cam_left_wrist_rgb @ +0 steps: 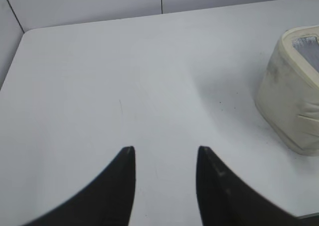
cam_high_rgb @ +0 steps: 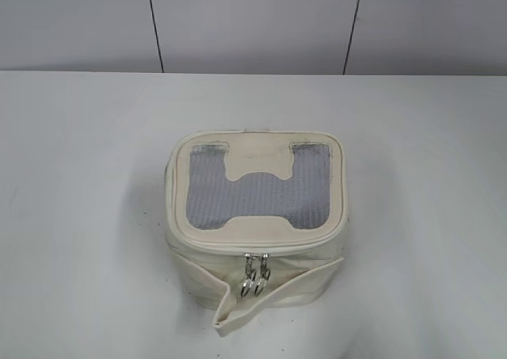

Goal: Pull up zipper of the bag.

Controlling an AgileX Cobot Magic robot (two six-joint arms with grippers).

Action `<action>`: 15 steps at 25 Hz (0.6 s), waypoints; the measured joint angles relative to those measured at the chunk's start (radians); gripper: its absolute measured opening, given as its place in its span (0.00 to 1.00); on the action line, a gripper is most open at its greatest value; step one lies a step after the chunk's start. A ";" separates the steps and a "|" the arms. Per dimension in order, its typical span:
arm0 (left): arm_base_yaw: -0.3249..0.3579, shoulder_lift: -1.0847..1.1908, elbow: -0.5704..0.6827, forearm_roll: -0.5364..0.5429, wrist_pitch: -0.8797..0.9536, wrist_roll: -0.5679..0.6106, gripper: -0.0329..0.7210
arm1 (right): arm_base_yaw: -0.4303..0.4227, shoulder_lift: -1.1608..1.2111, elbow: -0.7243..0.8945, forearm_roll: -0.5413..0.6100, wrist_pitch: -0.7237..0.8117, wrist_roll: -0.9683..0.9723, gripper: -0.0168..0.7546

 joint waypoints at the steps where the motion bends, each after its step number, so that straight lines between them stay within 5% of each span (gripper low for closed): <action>1: 0.000 0.000 0.001 0.000 -0.001 0.000 0.46 | 0.000 0.000 0.001 0.002 -0.001 0.000 0.78; 15: 0.000 0.000 0.001 -0.016 -0.003 0.000 0.44 | 0.000 0.000 0.002 0.003 -0.006 0.000 0.78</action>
